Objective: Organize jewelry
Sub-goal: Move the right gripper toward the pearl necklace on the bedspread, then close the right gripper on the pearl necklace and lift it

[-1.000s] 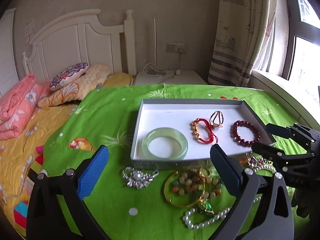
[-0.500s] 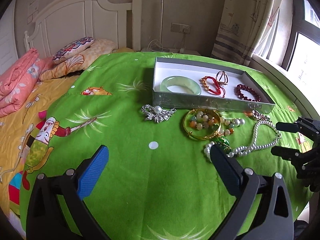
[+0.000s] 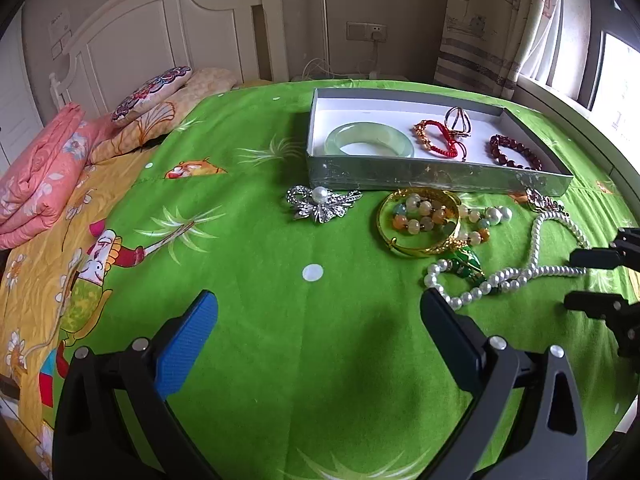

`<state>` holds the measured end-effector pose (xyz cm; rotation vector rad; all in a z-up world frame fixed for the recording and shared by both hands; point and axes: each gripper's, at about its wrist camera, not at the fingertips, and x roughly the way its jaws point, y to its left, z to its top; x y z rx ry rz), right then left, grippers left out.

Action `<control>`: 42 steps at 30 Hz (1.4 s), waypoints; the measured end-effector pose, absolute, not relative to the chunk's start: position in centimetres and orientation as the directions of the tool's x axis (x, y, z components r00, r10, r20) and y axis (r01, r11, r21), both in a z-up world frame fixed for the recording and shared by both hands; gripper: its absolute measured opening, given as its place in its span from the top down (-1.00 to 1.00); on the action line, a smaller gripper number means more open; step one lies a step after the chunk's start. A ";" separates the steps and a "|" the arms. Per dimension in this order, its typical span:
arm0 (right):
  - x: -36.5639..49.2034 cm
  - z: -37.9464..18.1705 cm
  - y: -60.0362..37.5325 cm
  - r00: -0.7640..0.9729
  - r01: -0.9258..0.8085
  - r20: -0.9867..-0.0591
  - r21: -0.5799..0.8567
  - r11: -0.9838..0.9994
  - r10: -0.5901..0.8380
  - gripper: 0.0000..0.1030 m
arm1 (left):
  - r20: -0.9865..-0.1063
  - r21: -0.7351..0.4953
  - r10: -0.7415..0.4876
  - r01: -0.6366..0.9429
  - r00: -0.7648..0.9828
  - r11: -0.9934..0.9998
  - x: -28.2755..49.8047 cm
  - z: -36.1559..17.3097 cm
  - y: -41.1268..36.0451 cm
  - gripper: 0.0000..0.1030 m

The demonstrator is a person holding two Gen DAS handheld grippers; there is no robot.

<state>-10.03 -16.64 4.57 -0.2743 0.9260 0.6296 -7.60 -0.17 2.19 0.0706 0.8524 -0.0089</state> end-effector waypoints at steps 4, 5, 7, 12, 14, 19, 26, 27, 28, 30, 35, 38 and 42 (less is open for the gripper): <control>-13.0 4.7 -16.6 0.394 -0.660 -0.810 0.079 0.747 0.434 0.16 | -0.757 0.072 0.032 0.035 0.653 0.997 -7.5 2.1 -0.3 -0.95; -13.8 4.7 -16.6 0.374 -0.674 -0.810 0.098 0.733 0.452 0.16 | -0.756 0.074 0.033 0.035 0.654 0.997 -7.5 2.1 -0.3 -0.95; -15.4 4.9 -16.5 0.322 -0.713 -0.808 0.136 0.688 0.493 0.16 | -0.754 0.077 0.035 0.036 0.656 0.996 -7.5 2.1 -0.4 -0.95; -17.7 5.4 -15.5 0.345 -0.759 -0.807 0.060 0.648 0.479 0.16 | -0.753 0.076 0.033 0.038 0.658 0.996 -7.5 2.1 -0.5 -0.95; -16.8 6.1 -15.6 0.387 -0.736 -0.790 0.045 0.676 0.475 0.16 | -0.752 0.073 0.031 0.037 0.659 0.997 -7.5 2.1 -0.5 -0.95; -13.2 6.8 -16.3 0.452 -0.654 -0.757 0.078 0.752 0.472 -0.08 | -0.761 0.047 0.006 0.047 0.649 0.998 -7.4 2.0 -0.3 -0.95; -10.3 5.8 -15.8 0.416 -0.648 -0.787 0.094 0.756 0.455 -0.18 | -0.779 0.006 -0.031 0.056 0.626 0.998 -7.0 1.6 -0.1 -0.95; -10.0 5.7 -15.5 0.411 -0.654 -0.790 0.092 0.751 0.455 -0.18 | -0.780 0.004 -0.033 0.057 0.625 0.998 -7.0 1.6 -0.1 -0.95; -9.7 5.7 -15.2 0.408 -0.661 -0.793 0.086 0.746 0.453 -0.18 | -0.780 0.001 -0.035 0.058 0.624 0.998 -7.0 1.5 -0.1 -0.95; -9.4 5.6 -14.4 0.405 -0.678 -0.798 0.066 0.732 0.446 -0.18 | -0.781 -0.002 -0.037 0.058 0.623 0.998 -7.0 1.5 0.0 -0.95; -8.8 4.9 -12.4 0.358 -0.726 -0.819 0.058 0.685 0.449 -0.17 | -0.781 -0.001 -0.037 0.058 0.623 0.998 -7.0 1.5 0.0 -0.95; -9.2 4.5 -11.6 0.366 -0.743 -0.818 0.031 0.669 0.444 0.00 | -0.779 0.005 -0.030 0.054 0.627 0.999 -7.0 1.6 0.0 -0.95; -9.7 4.5 -11.7 0.389 -0.737 -0.812 0.010 0.676 0.435 0.57 | -0.775 0.015 -0.021 0.052 0.631 0.999 -7.1 1.6 -0.2 -0.95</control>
